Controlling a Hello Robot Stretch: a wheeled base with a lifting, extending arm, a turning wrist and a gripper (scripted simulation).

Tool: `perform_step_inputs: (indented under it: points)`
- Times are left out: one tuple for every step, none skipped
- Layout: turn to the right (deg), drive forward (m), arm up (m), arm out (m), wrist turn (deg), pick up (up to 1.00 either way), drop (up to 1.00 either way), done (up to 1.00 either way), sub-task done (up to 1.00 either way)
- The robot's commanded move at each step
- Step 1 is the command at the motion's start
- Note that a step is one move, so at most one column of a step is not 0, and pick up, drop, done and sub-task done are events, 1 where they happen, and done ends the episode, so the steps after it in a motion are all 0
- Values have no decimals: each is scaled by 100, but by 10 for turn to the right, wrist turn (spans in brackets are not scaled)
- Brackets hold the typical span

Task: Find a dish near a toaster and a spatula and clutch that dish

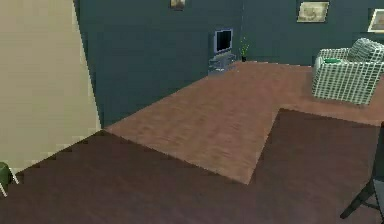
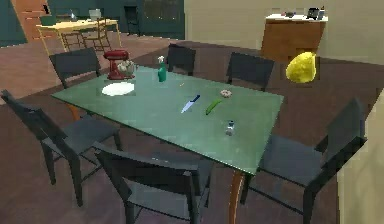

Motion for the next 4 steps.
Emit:
perform_step_inputs:
  points:
    - [210,0,0,0,0,0,0,0,0]
    - [0,100,0,0,0,0,0,0,0]
    - [60,0,0,0,0,0,0,0,0]
    - [0,80,0,0,0,0,0,0,0]
